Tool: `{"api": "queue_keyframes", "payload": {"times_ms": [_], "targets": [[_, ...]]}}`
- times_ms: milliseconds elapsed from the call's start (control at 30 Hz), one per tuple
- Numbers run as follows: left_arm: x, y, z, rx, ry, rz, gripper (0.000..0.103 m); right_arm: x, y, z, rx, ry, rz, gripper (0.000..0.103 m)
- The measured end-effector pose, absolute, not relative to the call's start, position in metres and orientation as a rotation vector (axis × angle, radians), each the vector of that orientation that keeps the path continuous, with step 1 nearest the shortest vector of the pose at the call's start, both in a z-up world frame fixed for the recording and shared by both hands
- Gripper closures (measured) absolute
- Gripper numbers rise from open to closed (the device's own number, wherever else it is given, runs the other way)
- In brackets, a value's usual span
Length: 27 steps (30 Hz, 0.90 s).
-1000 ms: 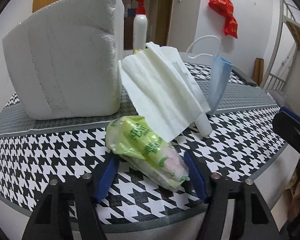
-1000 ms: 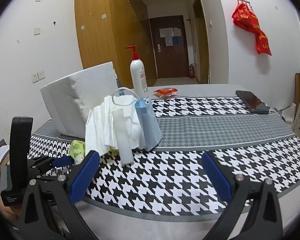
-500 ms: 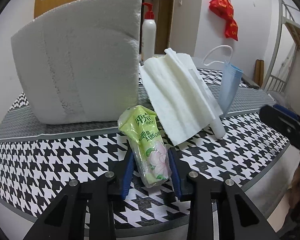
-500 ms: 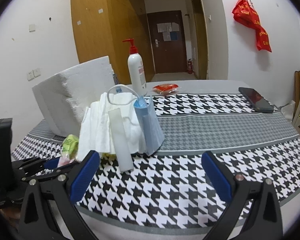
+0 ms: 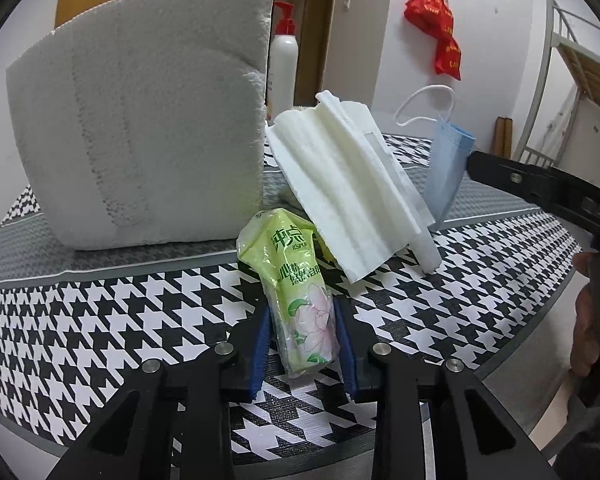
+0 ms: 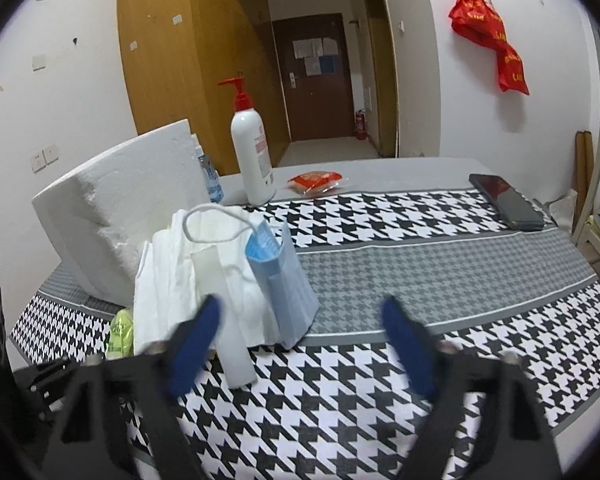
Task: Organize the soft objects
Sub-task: 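Close the left gripper on the package while the right gripper grasps the blue mask, then lift the package and mask and carry both toward the white foam box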
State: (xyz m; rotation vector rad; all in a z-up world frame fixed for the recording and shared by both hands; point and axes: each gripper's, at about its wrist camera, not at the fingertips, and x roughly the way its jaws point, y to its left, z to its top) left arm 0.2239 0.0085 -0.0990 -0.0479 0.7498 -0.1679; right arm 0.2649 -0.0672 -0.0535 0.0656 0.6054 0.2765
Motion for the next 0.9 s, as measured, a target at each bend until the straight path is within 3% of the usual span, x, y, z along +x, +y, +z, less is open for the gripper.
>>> {"api": "queue_keyframes", "payload": {"times_ms": [233,433,900], "targets": [[0.223,0.017,-0.102,-0.069,0.746,-0.187,0.071,0.281,-0.053,-0.059,0.051,0.654,0.291,0.049],[0.222,0.021,-0.102,-0.091,0.745,-0.202,0.071,0.289,-0.051,-0.065,0.051,0.688,0.292,0.085],[0.2,0.024,-0.081,-0.062,0.667,-0.192,0.072,0.266,-0.087,-0.045,0.119,0.612,0.255,0.089]]}}
